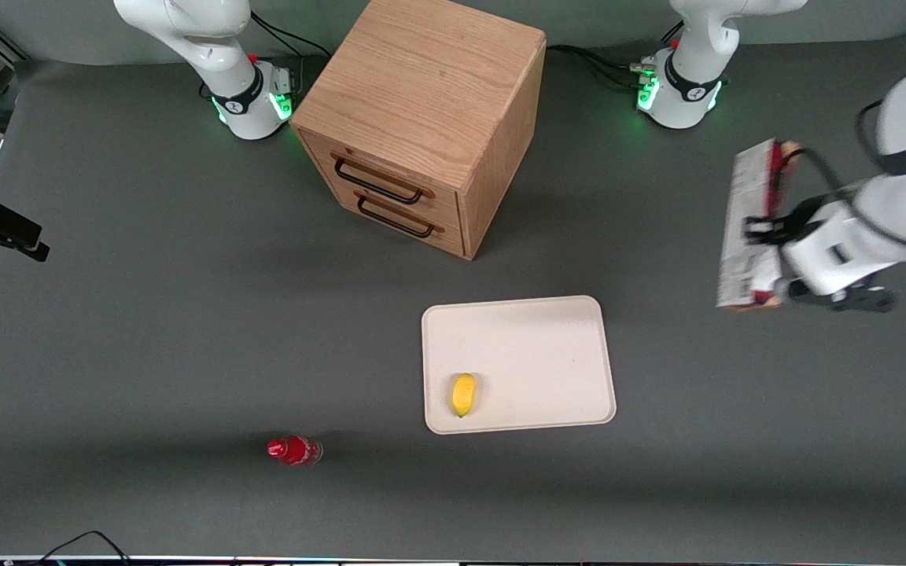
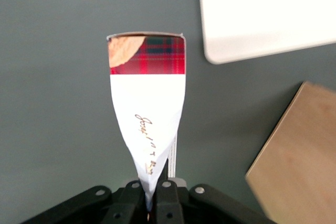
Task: Place red cookie box on tray
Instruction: 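Carry the held cookie box over the white tray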
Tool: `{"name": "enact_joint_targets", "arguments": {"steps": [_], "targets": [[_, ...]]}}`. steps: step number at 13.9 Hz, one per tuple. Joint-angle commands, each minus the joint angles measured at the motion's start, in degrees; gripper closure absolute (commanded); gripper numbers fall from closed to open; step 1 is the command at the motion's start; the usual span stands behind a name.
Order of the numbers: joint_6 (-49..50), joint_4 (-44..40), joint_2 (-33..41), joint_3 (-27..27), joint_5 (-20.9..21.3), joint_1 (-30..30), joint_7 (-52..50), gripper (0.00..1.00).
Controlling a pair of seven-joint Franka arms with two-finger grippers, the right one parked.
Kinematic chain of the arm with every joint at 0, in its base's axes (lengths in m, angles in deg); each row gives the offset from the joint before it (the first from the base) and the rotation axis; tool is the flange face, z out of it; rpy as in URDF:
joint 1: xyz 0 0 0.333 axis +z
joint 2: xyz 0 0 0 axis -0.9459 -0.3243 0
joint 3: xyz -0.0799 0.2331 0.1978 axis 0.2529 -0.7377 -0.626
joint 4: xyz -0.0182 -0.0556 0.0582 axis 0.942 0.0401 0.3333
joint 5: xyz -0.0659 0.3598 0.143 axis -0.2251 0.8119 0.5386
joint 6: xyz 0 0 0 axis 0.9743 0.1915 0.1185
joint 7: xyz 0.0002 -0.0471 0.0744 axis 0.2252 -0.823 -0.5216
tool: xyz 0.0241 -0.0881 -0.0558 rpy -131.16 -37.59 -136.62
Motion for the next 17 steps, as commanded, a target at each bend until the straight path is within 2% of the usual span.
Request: {"name": "enact_joint_targets", "arguments": {"steps": [1, 4, 7, 10, 13, 15, 17], "targets": [[-8.79, 1.76, -4.38, 6.22, 0.25, 0.75, -9.98, 1.00], [-20.31, 2.82, -11.59, 10.54, 1.04, 0.58, -16.05, 1.00], [-29.02, 4.57, -17.04, 13.09, 5.51, -0.04, -22.65, 1.00], [-39.47, 7.82, -21.62, 13.45, 9.73, -0.56, -27.31, 1.00], [-42.40, 8.54, -23.12, 13.45, 12.20, -0.92, -29.52, 1.00], [-42.23, 8.45, -23.04, 13.45, 12.20, -0.83, -29.52, 0.01], [-39.61, 8.28, -20.41, 13.45, 11.94, -0.22, -29.61, 0.00]]}}
